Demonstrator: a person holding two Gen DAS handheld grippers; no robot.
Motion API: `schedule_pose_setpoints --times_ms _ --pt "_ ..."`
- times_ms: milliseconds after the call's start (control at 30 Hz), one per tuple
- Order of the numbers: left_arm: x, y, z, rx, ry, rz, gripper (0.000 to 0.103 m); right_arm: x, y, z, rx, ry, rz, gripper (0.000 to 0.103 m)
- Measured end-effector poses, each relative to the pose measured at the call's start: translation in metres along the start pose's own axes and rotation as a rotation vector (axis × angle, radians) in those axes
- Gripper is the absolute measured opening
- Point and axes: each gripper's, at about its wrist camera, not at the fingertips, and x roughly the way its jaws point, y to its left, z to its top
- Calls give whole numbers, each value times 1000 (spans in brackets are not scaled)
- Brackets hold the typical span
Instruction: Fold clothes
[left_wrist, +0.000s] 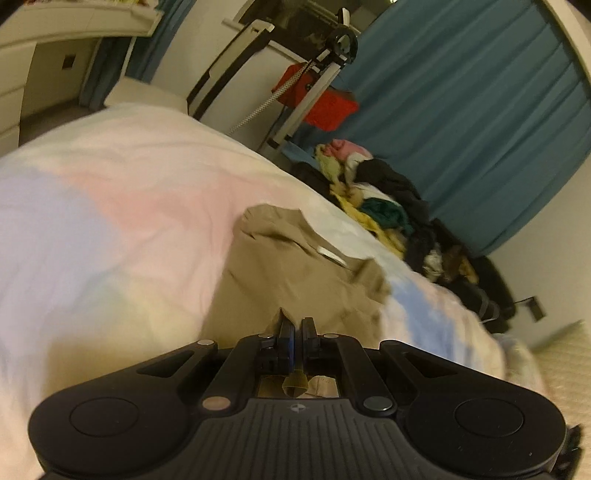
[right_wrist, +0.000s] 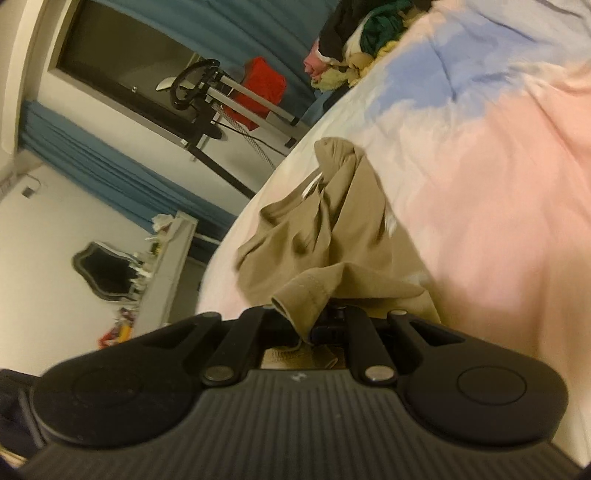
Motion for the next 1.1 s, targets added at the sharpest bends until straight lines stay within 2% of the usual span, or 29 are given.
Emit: schedule_pose_setpoints --times_ms 200,367,467,500,533,600,667,733,867,1100 --pt "64 -8 15 81 -47 92 4 58 -5 9 -134 7 -77 11" --pt "78 -9 7 175 -34 130 7 71 2 1 -231 4 -133 12" --pt "68 -18 1 243 -61 134 24 66 14 -2 -287 -5 -151 16" --pt "62 -22 -2 274 -75 136 36 61 18 -3 -307 -11 -151 24" --pt "56 -25 -5 296 -87 136 41 55 23 -6 -329 -20 -148 32" --pt "42 -30 -10 321 -109 131 58 43 32 -11 -369 -43 -142 72" --pt "29 -34 -15 330 -127 123 66 30 42 -19 -414 -69 -147 85" --pt "14 -38 -22 337 -142 114 76 15 51 -27 -456 -93 -155 84" --pt "-13 -48 -39 379 -173 94 78 -13 61 -41 -488 -104 -154 84" --pt "-46 -53 -66 365 -142 71 80 -54 66 -67 -489 -151 -184 84"
